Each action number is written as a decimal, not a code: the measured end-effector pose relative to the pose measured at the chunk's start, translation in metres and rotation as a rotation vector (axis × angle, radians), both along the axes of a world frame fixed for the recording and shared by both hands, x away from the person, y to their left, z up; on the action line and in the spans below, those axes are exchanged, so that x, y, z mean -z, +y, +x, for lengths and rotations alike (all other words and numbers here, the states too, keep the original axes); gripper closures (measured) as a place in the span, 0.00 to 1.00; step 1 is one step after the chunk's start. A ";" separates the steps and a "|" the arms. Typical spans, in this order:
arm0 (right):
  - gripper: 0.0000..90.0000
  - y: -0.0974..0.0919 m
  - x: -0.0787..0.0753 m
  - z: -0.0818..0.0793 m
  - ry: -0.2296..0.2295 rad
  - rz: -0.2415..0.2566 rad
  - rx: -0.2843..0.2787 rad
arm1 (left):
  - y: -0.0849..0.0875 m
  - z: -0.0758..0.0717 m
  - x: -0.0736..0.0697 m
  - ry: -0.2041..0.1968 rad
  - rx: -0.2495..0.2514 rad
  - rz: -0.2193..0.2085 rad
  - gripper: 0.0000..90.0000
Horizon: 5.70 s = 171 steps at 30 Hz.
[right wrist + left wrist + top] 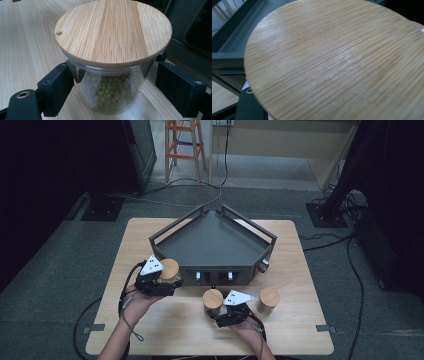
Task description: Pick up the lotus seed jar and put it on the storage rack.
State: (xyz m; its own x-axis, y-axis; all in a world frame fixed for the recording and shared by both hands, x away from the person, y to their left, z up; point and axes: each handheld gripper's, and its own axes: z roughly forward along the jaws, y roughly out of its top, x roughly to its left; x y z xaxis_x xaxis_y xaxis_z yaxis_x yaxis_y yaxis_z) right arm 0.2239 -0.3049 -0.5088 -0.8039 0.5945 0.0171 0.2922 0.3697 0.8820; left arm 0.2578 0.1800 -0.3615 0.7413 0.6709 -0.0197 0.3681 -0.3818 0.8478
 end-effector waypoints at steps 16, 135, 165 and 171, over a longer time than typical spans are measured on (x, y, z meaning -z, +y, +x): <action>0.17 0.000 0.000 0.000 0.001 -0.001 0.000 | -0.008 0.018 -0.022 -0.016 0.017 0.005 0.28; 0.17 0.000 0.000 0.000 -0.003 -0.002 -0.001 | -0.031 0.092 -0.004 0.028 -0.037 0.018 0.13; 0.17 0.000 0.000 0.000 -0.003 -0.005 0.000 | -0.021 0.040 -0.009 -0.015 -0.028 0.048 0.13; 0.17 0.000 0.000 0.000 -0.003 -0.005 -0.001 | -0.019 0.029 -0.006 -0.031 -0.022 0.040 0.13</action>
